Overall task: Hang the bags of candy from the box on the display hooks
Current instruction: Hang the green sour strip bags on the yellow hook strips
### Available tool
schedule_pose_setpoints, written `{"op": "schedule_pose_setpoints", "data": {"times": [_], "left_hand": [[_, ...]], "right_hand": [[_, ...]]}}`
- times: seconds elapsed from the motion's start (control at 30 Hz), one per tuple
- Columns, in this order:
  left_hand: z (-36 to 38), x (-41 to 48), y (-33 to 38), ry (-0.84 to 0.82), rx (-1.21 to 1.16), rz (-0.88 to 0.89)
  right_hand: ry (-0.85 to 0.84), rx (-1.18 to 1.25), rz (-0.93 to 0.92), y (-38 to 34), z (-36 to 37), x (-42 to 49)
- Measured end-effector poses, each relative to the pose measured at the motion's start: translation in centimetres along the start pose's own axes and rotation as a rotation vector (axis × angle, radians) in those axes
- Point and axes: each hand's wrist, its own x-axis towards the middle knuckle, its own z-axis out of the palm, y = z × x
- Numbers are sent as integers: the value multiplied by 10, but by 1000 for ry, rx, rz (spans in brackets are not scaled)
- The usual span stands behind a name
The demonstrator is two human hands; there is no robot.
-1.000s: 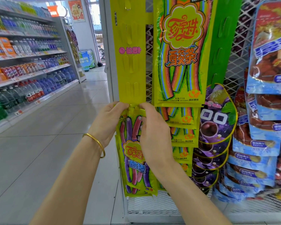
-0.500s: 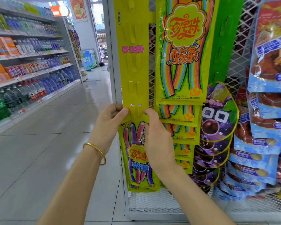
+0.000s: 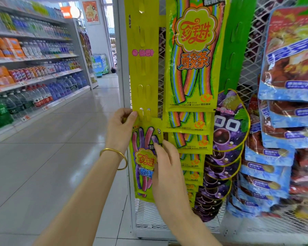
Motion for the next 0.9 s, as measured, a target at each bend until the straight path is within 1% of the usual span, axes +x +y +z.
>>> {"op": "schedule_pose_setpoints", "data": {"times": [0.07, 0.17, 0.27, 0.3, 0.33, 0.4, 0.47, 0.53, 0.57, 0.67, 0.73, 0.8, 0.87, 0.9], "left_hand": [[1, -5, 0, 46, 24, 26], [-1, -21, -5, 160, 97, 85], [0, -61, -16, 290, 138, 148], [3, -79, -23, 289, 145, 168], [6, -100, -31, 249, 155, 171], [15, -138, -53, 59, 183, 115], [25, -171, -77, -152, 225, 1], [34, -192, -97, -302, 233, -130], [37, -200, -105, -356, 212, -204], [38, -215, -125, -442, 185, -412], [32, -220, -136, -461, 207, -492], [27, -221, -143, -471, 210, -556], [24, -219, -147, -474, 212, -589], [23, -218, -147, -473, 212, -594]], "right_hand": [[-48, 9, -2, 5, -2, -5], [-112, 24, -26, 16, -7, -12], [-156, 70, -41, 36, -10, -26], [-171, 103, -35, 49, -9, -34], [-187, 142, -10, 64, -8, -44], [-255, 205, 122, 107, -2, -72], [-437, 189, 352, 153, 6, -109], [-608, 141, 593, 199, 19, -150], [-678, 100, 683, 218, 27, -171], [-825, -21, 860, 262, 53, -225], [-898, -33, 983, 272, 69, -253], [-954, -72, 1041, 270, 82, -270], [-946, -100, 1116, 268, 94, -283], [-914, -114, 1153, 268, 100, -288]]}}
